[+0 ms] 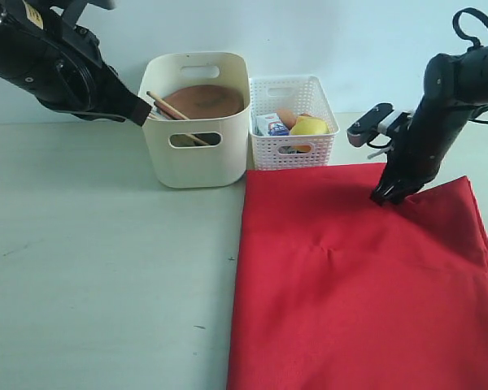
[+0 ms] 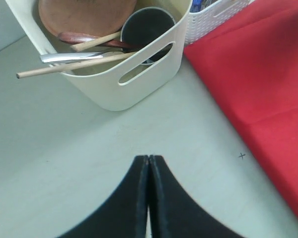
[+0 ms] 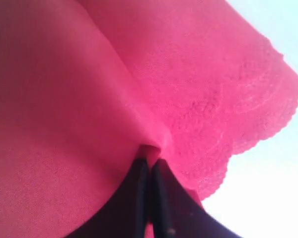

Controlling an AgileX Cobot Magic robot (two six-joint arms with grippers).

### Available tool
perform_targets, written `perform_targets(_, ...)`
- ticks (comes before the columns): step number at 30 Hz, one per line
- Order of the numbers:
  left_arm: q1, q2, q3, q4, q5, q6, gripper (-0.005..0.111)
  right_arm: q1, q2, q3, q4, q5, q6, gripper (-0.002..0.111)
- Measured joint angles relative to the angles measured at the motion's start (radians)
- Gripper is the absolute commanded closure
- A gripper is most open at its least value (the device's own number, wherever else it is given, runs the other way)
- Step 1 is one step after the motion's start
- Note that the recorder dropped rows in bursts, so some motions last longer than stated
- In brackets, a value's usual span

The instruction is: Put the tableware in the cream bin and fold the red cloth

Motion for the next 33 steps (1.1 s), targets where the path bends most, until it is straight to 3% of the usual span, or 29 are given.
perform_targets(11, 0.0, 0.0, 0.0, 0.0, -0.011, 0.0, 0.106, 0.0, -0.072, -0.024, 0.385, -0.059, -0.265, 0.108)
perform_targets(13, 0.0, 0.0, 0.0, 0.0, -0.011, 0.0, 0.106, 0.0, -0.054, -0.028, 0.418, -0.075, -0.267, 0.103)
perform_targets(15, 0.0, 0.0, 0.0, 0.0, -0.013, 0.0, 0.106, 0.0, -0.013, -0.03, 0.436, -0.102, -0.267, 0.085)
perform_targets(16, 0.0, 0.0, 0.0, 0.0, -0.013, 0.0, 0.106, 0.0, -0.001, -0.03, 0.436, -0.112, -0.253, 0.068)
perform_targets(18, 0.0, 0.0, 0.0, 0.0, -0.013, 0.0, 0.106, 0.0, 0.007, -0.03, 0.393, -0.153, -0.132, 0.046)
perform_targets(20, 0.0, 0.0, 0.0, 0.0, -0.015, 0.0, 0.106, 0.0, -0.035, -0.03, 0.273, -0.195, 0.055, 0.036)
perform_targets(25, 0.0, 0.0, 0.0, 0.0, -0.019, 0.0, 0.106, -0.004, -0.163, -0.034, 0.083, -0.084, 0.306, 0.037)
perform_targets(29, 0.0, 0.0, 0.0, -0.002, -0.019, 0.0, 0.106, -0.052, -0.172, -0.02, 0.079, 0.061, 0.381, 0.039)
perform_targets(33, 0.0, 0.0, 0.0, -0.002, -0.019, 0.0, 0.106, -0.114, -0.186, 0.071, 0.106, 0.086, 0.416, 0.039)
